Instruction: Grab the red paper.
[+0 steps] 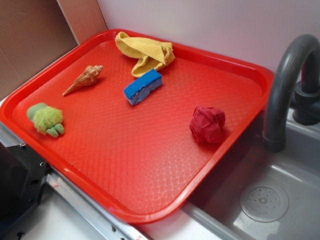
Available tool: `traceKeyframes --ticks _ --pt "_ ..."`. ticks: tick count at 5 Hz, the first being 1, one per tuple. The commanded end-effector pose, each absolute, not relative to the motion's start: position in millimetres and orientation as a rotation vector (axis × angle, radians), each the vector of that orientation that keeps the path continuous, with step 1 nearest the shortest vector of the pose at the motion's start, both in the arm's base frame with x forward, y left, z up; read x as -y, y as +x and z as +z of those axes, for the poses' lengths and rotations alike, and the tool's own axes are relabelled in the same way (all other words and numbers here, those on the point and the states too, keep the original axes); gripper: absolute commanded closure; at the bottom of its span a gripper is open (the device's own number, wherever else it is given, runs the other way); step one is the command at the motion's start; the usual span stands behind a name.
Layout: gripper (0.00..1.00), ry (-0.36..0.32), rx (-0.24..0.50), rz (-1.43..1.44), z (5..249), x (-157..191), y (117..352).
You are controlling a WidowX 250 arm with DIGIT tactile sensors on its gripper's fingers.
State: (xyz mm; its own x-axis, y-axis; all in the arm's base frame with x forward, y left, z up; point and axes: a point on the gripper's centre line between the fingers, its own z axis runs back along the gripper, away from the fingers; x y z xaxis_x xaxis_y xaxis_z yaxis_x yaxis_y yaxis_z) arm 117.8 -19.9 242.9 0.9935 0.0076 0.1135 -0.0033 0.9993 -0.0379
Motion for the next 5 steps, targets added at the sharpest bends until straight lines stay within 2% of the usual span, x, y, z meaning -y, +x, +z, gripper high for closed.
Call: traceKeyframes --ticks 1,3,4,5 --pt "0.0 -0.038 0.114 0.005 243 20 118" --pt "0.0 0.015 0.187 -0.276 232 29 134" --pt "0.0 -0.053 0.253 -0.505 215 38 152" --pt "0.0 -0.05 0.265 -0.635 193 51 182"
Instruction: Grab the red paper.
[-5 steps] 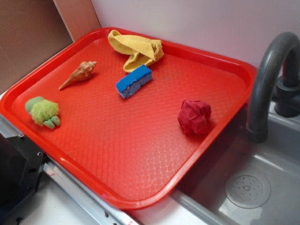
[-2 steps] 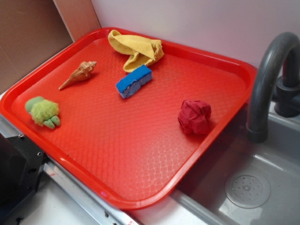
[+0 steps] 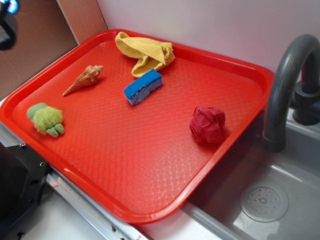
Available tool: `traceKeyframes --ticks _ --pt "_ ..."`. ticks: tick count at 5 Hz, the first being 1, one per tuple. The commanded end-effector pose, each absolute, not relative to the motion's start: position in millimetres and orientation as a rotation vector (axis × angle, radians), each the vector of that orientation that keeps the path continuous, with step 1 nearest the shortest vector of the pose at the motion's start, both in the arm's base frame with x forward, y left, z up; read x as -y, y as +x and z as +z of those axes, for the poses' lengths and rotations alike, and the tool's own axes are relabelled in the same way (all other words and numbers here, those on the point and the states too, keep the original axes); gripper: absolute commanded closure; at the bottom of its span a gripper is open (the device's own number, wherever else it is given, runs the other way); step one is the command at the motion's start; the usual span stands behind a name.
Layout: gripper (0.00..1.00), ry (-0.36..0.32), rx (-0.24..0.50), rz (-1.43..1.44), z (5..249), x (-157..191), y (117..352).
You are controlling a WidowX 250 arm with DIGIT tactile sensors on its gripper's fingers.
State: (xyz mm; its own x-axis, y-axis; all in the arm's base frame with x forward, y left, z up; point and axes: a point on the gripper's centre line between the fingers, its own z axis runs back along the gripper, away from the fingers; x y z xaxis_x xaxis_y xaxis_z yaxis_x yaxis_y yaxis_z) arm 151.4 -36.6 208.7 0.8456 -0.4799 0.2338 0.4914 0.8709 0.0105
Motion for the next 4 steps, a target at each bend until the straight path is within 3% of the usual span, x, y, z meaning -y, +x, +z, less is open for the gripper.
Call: traceKeyframes --ticks 1,2,4 --pt "0.0 -0.034 0.282 -0.719 179 62 204" --pt "0.0 0.021 0.255 -0.863 155 82 237" --pt "0.0 -0.101 0.275 -1.112 123 122 265"
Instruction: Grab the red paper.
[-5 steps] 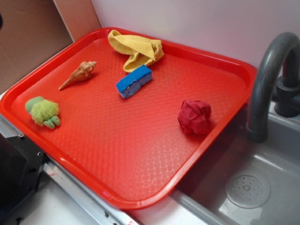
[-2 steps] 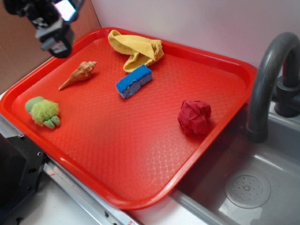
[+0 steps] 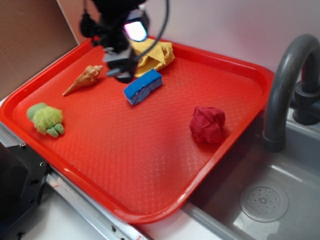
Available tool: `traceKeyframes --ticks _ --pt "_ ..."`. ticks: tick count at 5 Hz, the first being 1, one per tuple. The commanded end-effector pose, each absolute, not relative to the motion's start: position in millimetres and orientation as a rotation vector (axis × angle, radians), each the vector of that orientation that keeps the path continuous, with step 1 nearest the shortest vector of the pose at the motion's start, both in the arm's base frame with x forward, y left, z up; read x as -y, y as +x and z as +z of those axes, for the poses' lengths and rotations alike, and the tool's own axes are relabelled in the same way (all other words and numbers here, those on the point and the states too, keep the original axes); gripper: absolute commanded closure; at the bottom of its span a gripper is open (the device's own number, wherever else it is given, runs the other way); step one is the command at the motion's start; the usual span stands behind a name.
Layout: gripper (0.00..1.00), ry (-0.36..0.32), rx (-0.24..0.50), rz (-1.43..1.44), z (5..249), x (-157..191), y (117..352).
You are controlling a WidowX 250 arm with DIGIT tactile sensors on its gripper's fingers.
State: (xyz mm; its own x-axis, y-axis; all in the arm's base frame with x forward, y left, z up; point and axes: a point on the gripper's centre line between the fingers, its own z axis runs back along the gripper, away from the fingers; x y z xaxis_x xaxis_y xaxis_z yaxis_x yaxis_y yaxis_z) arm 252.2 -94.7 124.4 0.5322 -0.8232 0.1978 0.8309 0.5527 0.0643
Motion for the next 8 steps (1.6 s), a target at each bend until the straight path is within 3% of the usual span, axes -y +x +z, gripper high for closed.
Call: traceKeyframes --ticks 1,4,5,6,7,8 --pt "0.0 -0.156 0.266 -1.258 108 140 264" --pt "0.0 -0.175 0.105 -1.359 51 168 272" --pt "0.0 -0.143 0.082 -1.418 46 179 260" --pt "0.0 -0.178 0.08 -1.451 43 185 253" --pt "1.0 -0.178 0.068 -1.453 40 188 253" --pt "1.0 -0.171 0.066 -1.437 38 186 254"
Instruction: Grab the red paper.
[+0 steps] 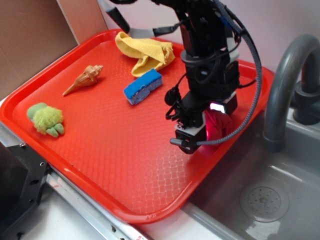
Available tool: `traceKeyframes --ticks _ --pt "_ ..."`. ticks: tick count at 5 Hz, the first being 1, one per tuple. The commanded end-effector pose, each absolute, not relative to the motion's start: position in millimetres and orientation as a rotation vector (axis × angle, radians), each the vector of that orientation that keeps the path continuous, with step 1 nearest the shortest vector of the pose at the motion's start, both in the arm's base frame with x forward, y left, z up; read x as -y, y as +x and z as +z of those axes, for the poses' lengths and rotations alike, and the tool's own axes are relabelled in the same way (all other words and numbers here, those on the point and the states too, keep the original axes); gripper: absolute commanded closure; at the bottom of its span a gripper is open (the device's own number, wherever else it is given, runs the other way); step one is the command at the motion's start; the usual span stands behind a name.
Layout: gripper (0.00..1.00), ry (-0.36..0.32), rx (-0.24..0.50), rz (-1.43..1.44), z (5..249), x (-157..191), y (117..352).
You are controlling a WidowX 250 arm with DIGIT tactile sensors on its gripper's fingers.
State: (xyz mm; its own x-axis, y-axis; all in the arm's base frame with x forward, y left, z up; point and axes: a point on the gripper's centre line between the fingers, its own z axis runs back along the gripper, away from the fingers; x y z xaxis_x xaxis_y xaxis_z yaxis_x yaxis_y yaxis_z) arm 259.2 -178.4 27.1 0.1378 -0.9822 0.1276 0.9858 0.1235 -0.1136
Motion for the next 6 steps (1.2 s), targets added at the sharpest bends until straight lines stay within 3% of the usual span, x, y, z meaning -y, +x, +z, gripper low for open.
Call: traceKeyframes --ticks 1,2,3,4,5,6 --pt "1.0 -0.179 0.059 -1.398 37 182 256" --pt "1.0 -0.179 0.074 -1.263 51 163 260" --pt "1.0 -0.124 0.024 -1.013 76 131 263" --pt "1.0 -0.071 -0.013 -0.762 111 91 251" --pt "1.0 -0.072 -0.031 -0.512 142 53 221" --pt "1.0 -0.081 0.004 -0.263 162 33 192"
